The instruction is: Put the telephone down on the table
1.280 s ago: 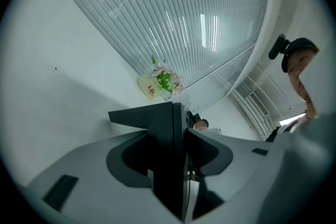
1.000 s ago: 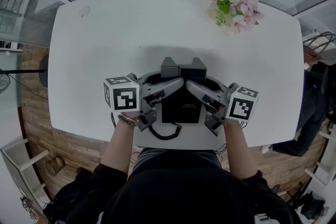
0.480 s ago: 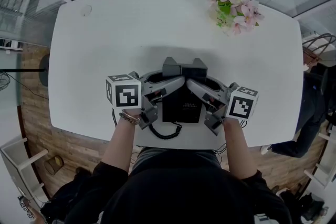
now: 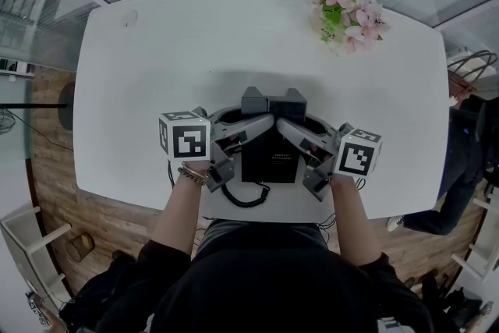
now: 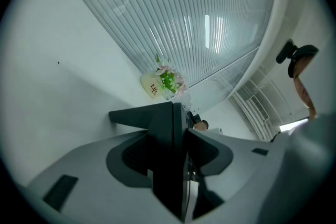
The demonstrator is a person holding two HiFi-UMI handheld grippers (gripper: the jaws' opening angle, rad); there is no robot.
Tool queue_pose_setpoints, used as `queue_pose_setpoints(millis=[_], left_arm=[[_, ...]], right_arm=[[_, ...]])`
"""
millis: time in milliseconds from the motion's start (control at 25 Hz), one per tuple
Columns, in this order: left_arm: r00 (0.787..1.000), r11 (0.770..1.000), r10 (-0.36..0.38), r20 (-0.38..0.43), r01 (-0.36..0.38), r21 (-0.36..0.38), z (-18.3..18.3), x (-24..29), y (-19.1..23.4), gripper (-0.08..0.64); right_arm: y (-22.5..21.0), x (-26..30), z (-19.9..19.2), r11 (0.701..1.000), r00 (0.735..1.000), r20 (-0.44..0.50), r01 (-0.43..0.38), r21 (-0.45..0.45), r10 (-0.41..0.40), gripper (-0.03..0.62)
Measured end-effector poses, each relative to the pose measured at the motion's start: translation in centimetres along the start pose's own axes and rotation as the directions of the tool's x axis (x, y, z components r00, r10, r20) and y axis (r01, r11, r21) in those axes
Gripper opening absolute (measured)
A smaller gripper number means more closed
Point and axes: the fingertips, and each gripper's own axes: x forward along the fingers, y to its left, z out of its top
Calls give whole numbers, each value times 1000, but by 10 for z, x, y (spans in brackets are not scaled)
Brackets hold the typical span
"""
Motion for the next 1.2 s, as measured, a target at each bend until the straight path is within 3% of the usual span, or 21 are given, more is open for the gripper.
queue_pose_setpoints(millis=[600, 840, 1200], left_arm=[[999, 998, 48, 24, -49, 43, 0, 1, 0, 235], [990, 985, 140, 32, -143, 97, 1, -4, 8, 308], [977, 965, 206, 48, -211, 154, 0, -7, 8, 327]], right_arm=[[-3, -3, 2, 998, 998, 18, 55, -31, -55, 239], [-1, -5, 2, 993, 995, 16, 103, -60, -102, 245], [5, -15, 15, 992, 990, 103, 106, -73, -98, 265]])
